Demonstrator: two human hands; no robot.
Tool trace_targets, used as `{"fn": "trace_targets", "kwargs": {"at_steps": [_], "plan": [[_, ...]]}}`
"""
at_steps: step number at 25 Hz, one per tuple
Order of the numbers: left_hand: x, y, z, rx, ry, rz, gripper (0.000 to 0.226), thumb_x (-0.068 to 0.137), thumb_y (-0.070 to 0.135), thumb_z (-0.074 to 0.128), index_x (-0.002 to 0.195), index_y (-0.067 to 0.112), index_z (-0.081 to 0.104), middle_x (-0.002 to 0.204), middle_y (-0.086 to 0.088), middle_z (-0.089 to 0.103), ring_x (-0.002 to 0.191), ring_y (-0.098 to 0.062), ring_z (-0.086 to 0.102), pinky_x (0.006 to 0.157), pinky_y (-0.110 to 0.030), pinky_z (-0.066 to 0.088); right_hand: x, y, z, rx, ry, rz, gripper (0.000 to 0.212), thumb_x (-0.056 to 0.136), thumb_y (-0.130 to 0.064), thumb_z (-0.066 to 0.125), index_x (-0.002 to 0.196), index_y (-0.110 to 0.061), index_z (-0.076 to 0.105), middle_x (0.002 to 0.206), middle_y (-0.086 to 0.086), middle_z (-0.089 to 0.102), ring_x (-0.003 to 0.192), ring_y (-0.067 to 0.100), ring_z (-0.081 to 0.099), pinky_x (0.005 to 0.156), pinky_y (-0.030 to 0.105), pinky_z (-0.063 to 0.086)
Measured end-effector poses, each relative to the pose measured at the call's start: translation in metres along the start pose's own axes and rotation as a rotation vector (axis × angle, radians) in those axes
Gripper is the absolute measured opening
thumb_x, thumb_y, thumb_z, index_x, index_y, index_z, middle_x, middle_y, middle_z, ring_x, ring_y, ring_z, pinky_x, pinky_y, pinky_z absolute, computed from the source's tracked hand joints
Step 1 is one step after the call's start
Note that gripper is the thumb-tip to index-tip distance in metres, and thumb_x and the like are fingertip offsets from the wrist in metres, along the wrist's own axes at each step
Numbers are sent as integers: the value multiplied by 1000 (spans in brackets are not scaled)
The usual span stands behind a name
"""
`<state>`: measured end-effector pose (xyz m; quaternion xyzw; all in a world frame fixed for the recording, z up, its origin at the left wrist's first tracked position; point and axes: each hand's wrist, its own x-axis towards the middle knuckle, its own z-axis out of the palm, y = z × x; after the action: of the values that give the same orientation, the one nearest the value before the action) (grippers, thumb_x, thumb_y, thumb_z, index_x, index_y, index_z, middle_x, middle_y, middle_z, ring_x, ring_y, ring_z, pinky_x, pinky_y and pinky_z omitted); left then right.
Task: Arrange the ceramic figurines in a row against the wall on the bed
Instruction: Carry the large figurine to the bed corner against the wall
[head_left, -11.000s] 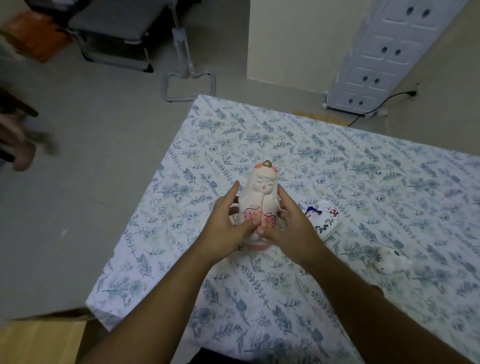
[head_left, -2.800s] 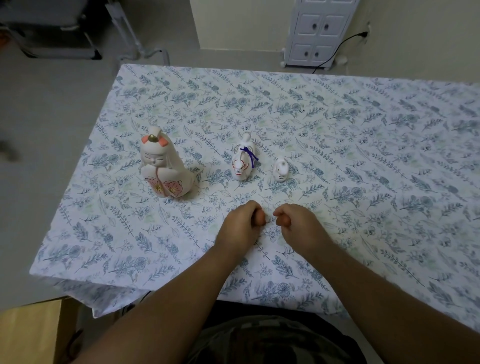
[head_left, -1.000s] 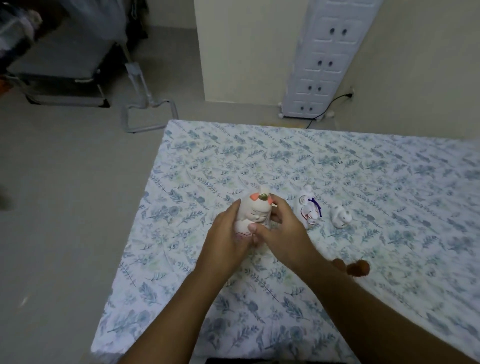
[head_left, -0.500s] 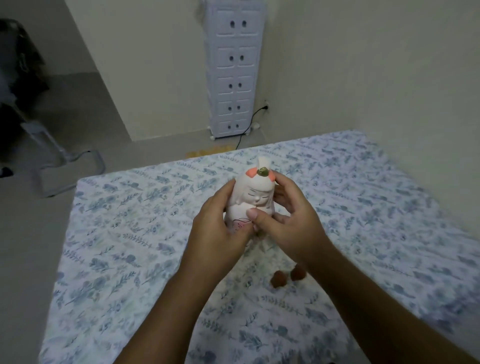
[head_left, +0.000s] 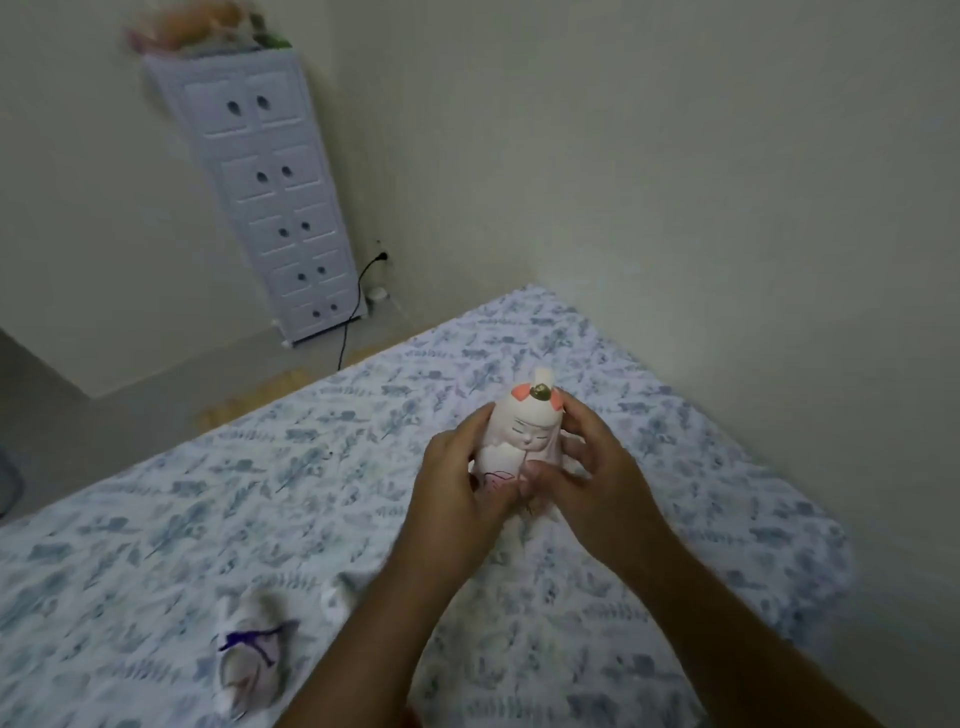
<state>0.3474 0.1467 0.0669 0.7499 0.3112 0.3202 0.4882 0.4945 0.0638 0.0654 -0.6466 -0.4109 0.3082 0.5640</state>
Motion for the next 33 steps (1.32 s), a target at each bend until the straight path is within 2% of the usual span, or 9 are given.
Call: {"fn": "trace_targets", "kwargs": {"at_steps": [3, 8, 12, 16, 20, 24, 28, 31, 33], "plan": [[62, -15, 52, 81, -70, -15, 54, 93, 34, 72, 142, 38, 51, 120, 4, 67, 107, -14, 64, 84, -42, 60, 46, 31, -45, -48, 95, 17, 75, 82, -13, 79, 118, -71, 48, 117, -44, 59, 110, -12, 60, 78, 8, 52], [174, -30, 102, 86, -127, 25, 62, 87, 29, 76, 133, 58, 47, 118, 40, 61, 107, 13, 60, 85, -20, 58, 139, 64, -95, -17, 251, 29, 72, 76, -14, 83, 111, -67, 49, 109, -46, 59, 101, -16, 61, 69, 5, 52], [245, -62, 137, 47, -172, -53, 67, 77, 19, 86, 134, 31, 52, 116, 24, 64, 100, 15, 60, 81, -26, 60, 201, 90, -118, -13, 341, 37, 68, 72, -13, 86, 110, -57, 51, 103, -42, 61, 96, -11, 64, 69, 13, 56], [284, -75, 160, 55, -241, 13, 60, 78, 4, 79, 120, 39, 56, 103, 38, 66, 95, 16, 63, 67, -8, 53, 233, 119, -122, 8, 468, 41, 66, 69, -11, 89, 116, -38, 53, 107, -22, 63, 93, -5, 66, 66, 14, 56], [303, -88, 167, 44, -233, 59, 57, 79, -3, 77, 127, 23, 61, 101, 29, 69, 95, 12, 65, 69, -6, 51, 248, 138, -118, 20, 515, 55, 66, 72, -14, 89, 117, -41, 50, 108, -23, 61, 89, -16, 62, 62, 4, 50], [303, -96, 170, 44, -221, 92, 67, 77, 0, 80, 132, 26, 54, 107, 47, 60, 100, 20, 60, 75, -1, 47, 247, 152, -123, -34, 457, 37, 73, 75, -16, 86, 130, -44, 48, 114, -28, 59, 99, -24, 56, 67, 0, 48], [293, -110, 178, 47, -221, 87, 80, 78, 7, 82, 148, 16, 43, 135, 19, 60, 120, 6, 57, 95, -18, 50, 245, 171, -125, -14, 359, 70, 71, 82, -16, 80, 140, -38, 47, 119, -20, 65, 112, -5, 62, 79, 14, 57], [295, -119, 181, 67, -167, 100, 76, 85, 0, 74, 151, 14, 40, 139, 18, 56, 125, 10, 52, 100, -20, 49, 246, 182, -122, -25, 363, 52, 72, 85, -13, 78, 146, -31, 43, 112, -29, 63, 106, -14, 61, 78, 7, 52], [301, -120, 181, 77, -155, 78, 79, 86, 1, 74, 154, 14, 37, 145, 10, 54, 130, 5, 49, 105, -33, 50, 252, 184, -121, -29, 364, 52, 71, 87, -12, 76, 146, -31, 42, 116, -23, 65, 107, -15, 61, 78, 5, 51]]}}
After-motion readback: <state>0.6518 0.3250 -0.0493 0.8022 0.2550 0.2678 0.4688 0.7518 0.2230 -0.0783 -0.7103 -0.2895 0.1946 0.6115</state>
